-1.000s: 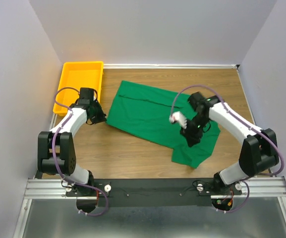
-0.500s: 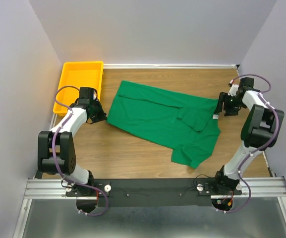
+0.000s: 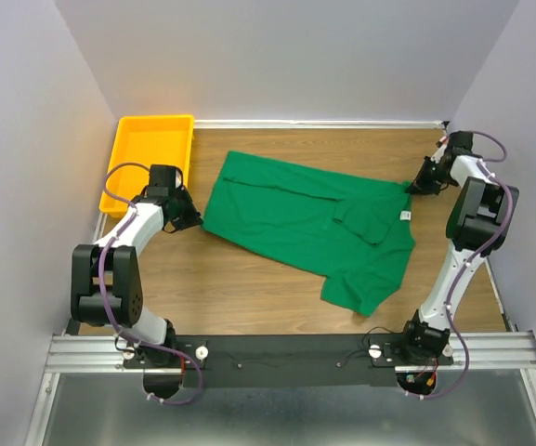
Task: Fold and stack the t-shirts
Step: Fold the tshirt
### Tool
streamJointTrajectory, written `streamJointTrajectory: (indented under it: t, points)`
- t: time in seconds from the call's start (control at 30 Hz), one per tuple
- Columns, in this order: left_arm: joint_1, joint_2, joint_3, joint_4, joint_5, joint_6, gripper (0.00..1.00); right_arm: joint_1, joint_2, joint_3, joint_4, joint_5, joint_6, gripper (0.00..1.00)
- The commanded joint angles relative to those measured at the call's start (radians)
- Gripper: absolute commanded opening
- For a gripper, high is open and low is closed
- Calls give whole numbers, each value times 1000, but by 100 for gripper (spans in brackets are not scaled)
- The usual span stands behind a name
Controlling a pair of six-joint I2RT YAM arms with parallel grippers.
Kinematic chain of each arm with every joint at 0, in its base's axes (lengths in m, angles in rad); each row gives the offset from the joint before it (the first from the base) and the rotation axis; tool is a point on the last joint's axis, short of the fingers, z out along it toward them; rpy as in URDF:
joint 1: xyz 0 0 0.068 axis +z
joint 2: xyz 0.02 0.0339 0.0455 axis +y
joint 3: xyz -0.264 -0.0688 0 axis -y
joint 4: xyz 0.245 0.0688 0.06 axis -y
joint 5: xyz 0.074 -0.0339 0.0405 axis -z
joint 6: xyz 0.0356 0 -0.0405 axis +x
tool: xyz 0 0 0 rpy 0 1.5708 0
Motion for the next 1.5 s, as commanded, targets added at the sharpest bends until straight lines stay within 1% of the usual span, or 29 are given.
streamJointTrajectory:
  t: [0.0,0.1,0.13,0.3,0.33,0.37,0.4,0.43,0.47,0.6,0.67,0.7,0.73,0.77,0.8,0.83,0.87,0.9,0.93,0.97,1.0,1.03,1.07,1.1,1.13,1.27,1.33,1.43,1.47]
  points:
    - [4,3,5,8,1,-17,0,-2,120,88,6,0,-2,4]
    - [4,33,33,8,-20,-27,0,-2,210,244,6,9,-12,1]
    - [6,55,37,13,-23,-34,0,-2,235,336,6,11,-21,1]
    - [4,130,80,72,24,-91,0,39,370,530,28,98,-66,1]
    - [3,148,94,80,35,-99,0,47,382,553,45,126,-75,3]
    - [3,158,94,86,41,-103,0,51,396,580,54,144,-80,8]
    - [1,165,111,91,47,-108,0,58,408,625,58,176,-87,26]
    - [-2,173,122,91,49,-110,0,67,422,646,69,193,-98,37]
    - [-3,185,143,79,46,-110,0,73,425,672,72,210,-120,54]
    - [-7,196,166,66,32,-94,0,70,381,673,75,297,-216,75]
    - [-8,195,162,66,24,-87,0,64,306,622,72,301,-310,76]
    - [-8,193,154,69,24,-77,0,55,261,579,71,223,-352,79]
    - [-8,189,149,69,17,-71,0,50,212,452,63,144,-464,79]
    - [-7,184,145,71,11,-65,0,47,159,377,48,50,-536,79]
    - [-8,181,133,73,3,-53,0,50,29,213,-14,-150,-712,79]
    - [-8,175,128,73,3,-47,0,51,-30,211,-70,-252,-713,79]
    - [-8,164,116,69,-2,-42,0,58,-155,71,-136,-332,-937,79]
    - [-8,155,107,72,-2,-36,0,68,-209,-14,-209,-406,-1056,79]
    - [-8,149,102,73,-3,-27,0,100,-275,-81,-336,-413,-1262,79]
    - [-8,135,93,73,-3,-19,0,119,-332,-231,-377,-410,-1335,79]
    - [-10,127,82,73,-2,-14,0,137,-384,-298,-411,-402,-1395,79]
    - [-10,120,73,73,0,-5,0,175,-506,-356,-485,-400,-1460,79]
    - [-10,116,70,69,4,1,0,192,-559,-416,-509,-394,-1565,80]
    - [-10,106,60,68,6,4,0,211,-622,-509,-514,-384,-1574,81]
    - [-10,103,56,68,9,12,0,258,-711,-553,-532,-362,-1591,81]
    - [-10,84,40,66,17,24,0,406,-880,-717,-590,-319,-1588,80]
    - [-10,81,34,69,20,24,0,467,-943,-810,-523,-278,-1553,79]
    - [-10,75,19,76,29,25,0,510,-1032,-867,-417,-196,-1473,75]
    - [-10,73,10,77,33,24,0,515,-1055,-877,-400,-181,-1445,72]
